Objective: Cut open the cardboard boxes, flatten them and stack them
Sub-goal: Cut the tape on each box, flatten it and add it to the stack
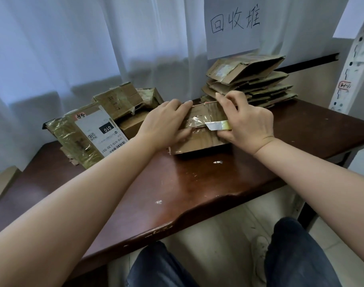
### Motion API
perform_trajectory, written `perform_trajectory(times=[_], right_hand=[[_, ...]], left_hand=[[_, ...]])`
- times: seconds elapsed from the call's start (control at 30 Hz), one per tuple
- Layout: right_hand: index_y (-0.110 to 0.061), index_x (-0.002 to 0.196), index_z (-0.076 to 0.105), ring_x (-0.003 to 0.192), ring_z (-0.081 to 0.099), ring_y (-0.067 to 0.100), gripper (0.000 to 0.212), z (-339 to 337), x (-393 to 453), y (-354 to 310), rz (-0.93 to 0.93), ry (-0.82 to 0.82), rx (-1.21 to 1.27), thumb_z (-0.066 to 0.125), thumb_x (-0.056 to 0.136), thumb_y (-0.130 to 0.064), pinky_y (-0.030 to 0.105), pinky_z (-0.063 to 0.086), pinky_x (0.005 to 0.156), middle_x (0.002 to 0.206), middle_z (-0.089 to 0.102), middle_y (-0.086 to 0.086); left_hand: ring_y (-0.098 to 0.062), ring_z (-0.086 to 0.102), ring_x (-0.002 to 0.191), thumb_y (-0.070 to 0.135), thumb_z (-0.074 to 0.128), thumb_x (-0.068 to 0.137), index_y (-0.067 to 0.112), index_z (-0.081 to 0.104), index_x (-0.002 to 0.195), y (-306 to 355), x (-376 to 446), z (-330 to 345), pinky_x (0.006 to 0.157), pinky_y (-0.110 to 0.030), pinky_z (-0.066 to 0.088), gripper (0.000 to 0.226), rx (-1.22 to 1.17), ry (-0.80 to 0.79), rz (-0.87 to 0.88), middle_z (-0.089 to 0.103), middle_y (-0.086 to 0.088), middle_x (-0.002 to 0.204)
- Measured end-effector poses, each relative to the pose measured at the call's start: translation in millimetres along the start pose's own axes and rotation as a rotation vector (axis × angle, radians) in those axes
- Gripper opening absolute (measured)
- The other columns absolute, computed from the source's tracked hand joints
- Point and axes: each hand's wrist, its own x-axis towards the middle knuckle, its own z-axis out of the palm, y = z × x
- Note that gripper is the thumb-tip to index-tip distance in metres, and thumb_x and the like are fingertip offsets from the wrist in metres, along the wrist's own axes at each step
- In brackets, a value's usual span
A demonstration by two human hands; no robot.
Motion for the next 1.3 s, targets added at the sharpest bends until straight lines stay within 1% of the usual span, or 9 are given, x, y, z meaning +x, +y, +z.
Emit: perform_trajectory(times=[0.43,0.53,0.63,0.77,0.87,1.0,1.1,1.2,1.3], right_hand=[[-0.003,0.113,0.066,0.043,0.056,0.029,0.068,6,5,-1,0.006,-0.025,-0.018,0.087,0.054,-0.028,0.021,0.025,0.049,0.098,0.064,0.018],[-0.007,0.097,0.072,0.045,0.058,0.030,0.047,2,3,3,-0.010,-0.044,-0.011,0.082,0.056,-0.026,0.021,0.025,0.050,0.085,0.065,0.012],[-0.014,0.082,0.073,0.050,0.061,0.031,0.024,-1,-7,10,-0.040,-0.056,-0.023,0.073,0.063,-0.030,0.022,0.036,0.048,0.073,0.066,0.004],[-0.022,0.118,0.064,0.089,0.067,0.035,0.039,-11,-11,14,0.146,-0.032,0.192,0.066,0.080,-0.029,0.037,0.049,0.066,0.109,0.069,0.002],[-0.016,0.122,0.052,0.084,0.061,0.031,0.045,-13,-8,8,0.228,0.058,0.251,0.067,0.081,-0.023,0.034,0.042,0.061,0.120,0.053,0.007],[-0.012,0.107,0.054,0.076,0.060,0.030,0.020,-8,-16,-1,0.185,0.089,0.364,0.056,0.088,-0.014,0.034,0.040,0.060,0.108,0.055,0.007],[-0.012,0.100,0.061,0.075,0.063,0.035,0.020,4,-24,-6,0.033,-0.003,0.388,0.058,0.081,-0.009,0.034,0.045,0.059,0.091,0.067,0.005],[-0.011,0.105,0.066,0.092,0.062,0.030,0.029,13,-28,-11,-0.071,-0.103,0.394,0.054,0.079,-0.006,0.040,0.053,0.066,0.094,0.069,0.006],[-0.011,0.121,0.063,0.113,0.053,0.029,0.044,21,-27,-15,-0.122,-0.215,0.413,0.051,0.079,-0.001,0.042,0.049,0.089,0.113,0.066,0.007]], left_hand=[[-0.033,0.057,0.113,0.031,0.036,0.094,0.010,0.029,0.149,0,1,-9,0.082,-0.043,0.047,0.060,0.084,-0.099,0.103,0.053,-0.007,0.139],[-0.035,0.061,0.105,0.037,0.033,0.091,0.014,0.047,0.137,0,-1,-7,0.074,-0.041,0.048,0.053,0.070,-0.108,0.137,0.062,-0.010,0.127],[-0.036,0.064,0.095,0.046,0.019,0.078,0.018,0.062,0.121,4,-13,-1,0.073,-0.042,0.051,0.067,-0.046,-0.125,0.211,0.070,-0.010,0.109],[-0.021,0.067,0.089,0.054,0.043,0.086,0.026,0.067,0.114,-10,-16,-2,0.077,-0.037,0.052,0.047,-0.415,-0.071,-0.036,0.073,0.001,0.094],[-0.018,0.063,0.089,0.056,0.057,0.085,0.024,0.060,0.117,-19,-9,-2,0.081,-0.032,0.049,0.045,-0.591,-0.082,-0.200,0.068,0.000,0.096],[-0.021,0.061,0.093,0.035,0.053,0.096,0.025,0.050,0.119,-12,1,2,0.086,-0.036,0.045,0.025,-0.572,-0.064,-0.169,0.065,0.006,0.103],[-0.015,0.057,0.111,0.029,0.046,0.098,0.036,0.049,0.126,-9,6,5,0.092,-0.037,0.041,0.028,-0.504,-0.045,-0.113,0.060,0.011,0.117],[-0.016,0.055,0.110,0.029,0.046,0.099,0.042,0.049,0.130,-14,7,12,0.090,-0.036,0.043,0.034,-0.491,-0.014,-0.075,0.055,0.006,0.123],[-0.020,0.054,0.109,0.029,0.047,0.099,0.039,0.052,0.133,-16,6,22,0.091,-0.039,0.046,0.036,-0.534,0.005,-0.081,0.052,0.001,0.124]])
